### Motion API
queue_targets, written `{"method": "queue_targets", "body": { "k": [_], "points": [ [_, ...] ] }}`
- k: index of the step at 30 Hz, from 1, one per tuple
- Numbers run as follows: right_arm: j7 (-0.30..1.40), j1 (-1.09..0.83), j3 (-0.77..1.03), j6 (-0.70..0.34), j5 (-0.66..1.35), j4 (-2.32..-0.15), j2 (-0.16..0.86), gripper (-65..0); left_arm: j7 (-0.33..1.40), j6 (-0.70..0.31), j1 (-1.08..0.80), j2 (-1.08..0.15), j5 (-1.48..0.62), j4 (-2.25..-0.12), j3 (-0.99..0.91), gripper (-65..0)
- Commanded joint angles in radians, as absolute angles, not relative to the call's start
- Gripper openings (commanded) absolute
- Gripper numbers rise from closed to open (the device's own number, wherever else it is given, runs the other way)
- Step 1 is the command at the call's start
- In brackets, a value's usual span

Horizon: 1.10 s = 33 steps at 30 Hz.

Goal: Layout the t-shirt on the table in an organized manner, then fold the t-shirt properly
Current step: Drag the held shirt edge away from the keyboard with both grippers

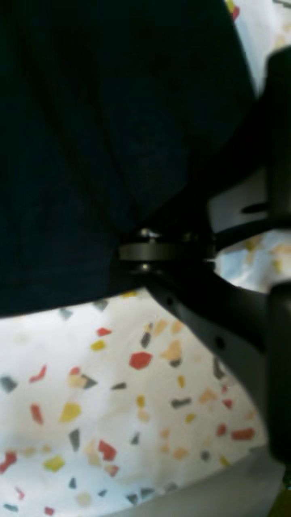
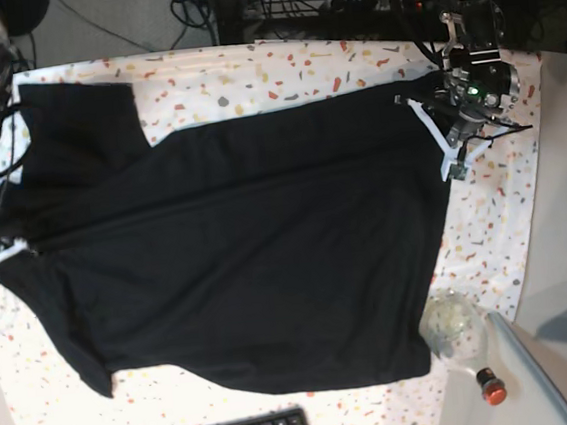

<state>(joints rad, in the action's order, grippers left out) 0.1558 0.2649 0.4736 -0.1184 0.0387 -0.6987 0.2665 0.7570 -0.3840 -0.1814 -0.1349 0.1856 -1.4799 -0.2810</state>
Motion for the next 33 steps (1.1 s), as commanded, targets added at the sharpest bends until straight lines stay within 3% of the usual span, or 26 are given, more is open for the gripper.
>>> {"method": "queue_targets", "body": {
  "k": [1, 7, 12, 14, 15, 17, 19, 20, 21, 23, 27, 33],
  "points": [
    [0.143, 0.251, 0.518, -0.136, 0.044, -0.828, 0.272, -65.0, 0.746, -0.398, -0.174, -0.151, 0.182, -1.535, -0.288, -65.0],
    [0.341, 0.015, 0.662, -0.423, 0.042, -1.431, 0.125, -65.0, 0.768, -0.572, -0.268, -0.124, -0.005, -1.693, -0.512, -65.0],
    [0.515, -0.131, 0.720, -0.618, 0.042, -1.664, 0.030, -65.0, 0.825, -0.697, -0.367, -0.139, -0.282, -1.699, -0.714, -65.0],
    [0.559, -0.163, 0.737, -0.685, 0.042, -1.698, 0.013, -65.0, 0.825, -0.698, -0.407, -0.139, -0.349, -1.696, -0.753, -65.0],
    [0.585, -0.179, 0.743, -0.698, 0.042, -1.710, 0.001, -65.0, 0.825, -0.698, -0.423, -0.139, -0.381, -1.692, -0.768, -57.9],
    [0.634, -0.214, 0.745, -0.698, 0.042, -1.742, -0.018, -63.5, 0.823, -0.698, -0.444, -0.137, -0.443, -1.659, -0.788, -31.4],
    [0.667, -0.249, 0.746, -0.698, 0.042, -1.776, -0.038, -46.5, 0.822, -0.698, -0.444, -0.137, -0.473, -1.606, -0.789, -12.2],
    [0.668, -0.269, 0.748, -0.698, 0.044, -1.793, -0.048, -39.0, 0.822, -0.698, -0.441, -0.137, -0.481, -1.577, -0.786, -6.9],
    [0.664, -0.286, 0.748, -0.698, 0.044, -1.805, -0.058, -33.6, 0.822, -0.698, -0.435, -0.136, -0.481, -1.561, -0.786, -6.1],
    [0.656, -0.314, 0.748, -0.698, 0.044, -1.827, -0.068, -28.7, 0.822, -0.698, -0.412, -0.131, -0.481, -1.529, -0.785, -7.6],
    [0.654, -0.332, 0.748, -0.698, 0.044, -1.814, -0.068, -30.3, 0.822, -0.698, -0.377, -0.130, -0.481, -1.454, -0.734, -11.8],
    [0.648, -0.334, 0.750, -0.698, 0.044, -1.811, -0.062, -30.9, 0.822, -0.698, -0.338, -0.107, -0.478, -1.385, -0.685, -12.5]
  ]
}}
